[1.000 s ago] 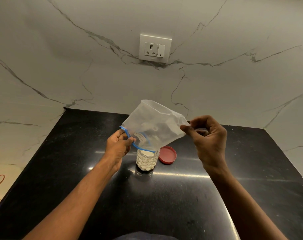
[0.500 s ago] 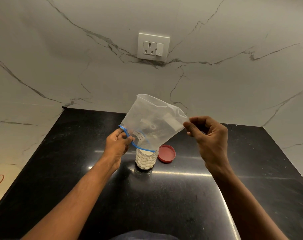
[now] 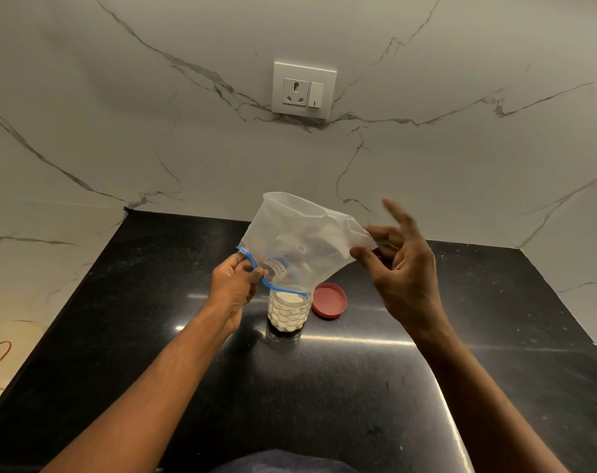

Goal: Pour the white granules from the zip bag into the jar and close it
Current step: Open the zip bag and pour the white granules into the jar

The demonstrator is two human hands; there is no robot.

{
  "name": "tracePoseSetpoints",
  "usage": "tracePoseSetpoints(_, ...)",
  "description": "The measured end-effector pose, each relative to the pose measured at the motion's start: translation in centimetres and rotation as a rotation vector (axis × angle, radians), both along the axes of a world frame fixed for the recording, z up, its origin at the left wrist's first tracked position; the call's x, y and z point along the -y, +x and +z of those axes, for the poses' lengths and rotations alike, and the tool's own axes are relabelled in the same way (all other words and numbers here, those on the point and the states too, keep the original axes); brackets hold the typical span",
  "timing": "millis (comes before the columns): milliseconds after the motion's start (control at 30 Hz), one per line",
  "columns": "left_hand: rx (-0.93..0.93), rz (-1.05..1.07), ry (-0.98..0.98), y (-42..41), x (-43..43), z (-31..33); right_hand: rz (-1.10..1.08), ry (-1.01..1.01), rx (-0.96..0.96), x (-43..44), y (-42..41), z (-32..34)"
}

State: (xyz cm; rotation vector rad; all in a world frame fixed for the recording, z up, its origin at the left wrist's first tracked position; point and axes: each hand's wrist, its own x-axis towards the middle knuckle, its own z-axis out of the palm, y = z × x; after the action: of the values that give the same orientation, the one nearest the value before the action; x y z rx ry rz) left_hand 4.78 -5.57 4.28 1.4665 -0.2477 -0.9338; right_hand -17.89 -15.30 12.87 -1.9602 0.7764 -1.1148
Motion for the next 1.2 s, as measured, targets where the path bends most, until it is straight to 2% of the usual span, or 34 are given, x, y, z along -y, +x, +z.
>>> tracePoseSetpoints(167, -0.082, 0.016, 0.012, 0.0, -0.1, 0.3, -0.003, -0.13, -0.085, -0.6, 0.3, 0.0)
tracePoseSetpoints(300, -0.102, 0.017, 0.019, -0.1, -0.3, 0.4, 0.003, -0.145, -0.033, -0.6, 0.1, 0.1)
tracePoseSetpoints(400, -0.111, 0.021, 0.028, -0.1, -0.3, 0.5, -0.032, -0.253, -0.048, -0.6, 0.1, 0.0)
tracePoseSetpoints(600, -0.107, 0.013, 0.031, -0.2, -0.4, 0.7, 0.003, -0.263, -0.058, -0.4, 0.3, 0.0)
tracePoseSetpoints(900, -0.109, 0.004, 0.015, -0.2, -0.5, 0.9, -0.067, -0.207, -0.019, 0.1, 0.3, -0.4)
tracePoseSetpoints(1067, -0.12, 0.001, 0.019, -0.1, -0.4, 0.8, 0.266, 0.2, -0.061, 1.0, 0.5, -0.7)
tracePoseSetpoints(1133, -0.12, 0.004, 0.021, -0.1, -0.3, 0.8, 0.29, 0.217, -0.061, 0.9, 0.6, -1.3)
tracePoseSetpoints(1200, -0.113, 0.005, 0.011, -0.1, -0.2, 0.8, 0.208, 0.146, -0.033, 0.8, 0.9, -1.6)
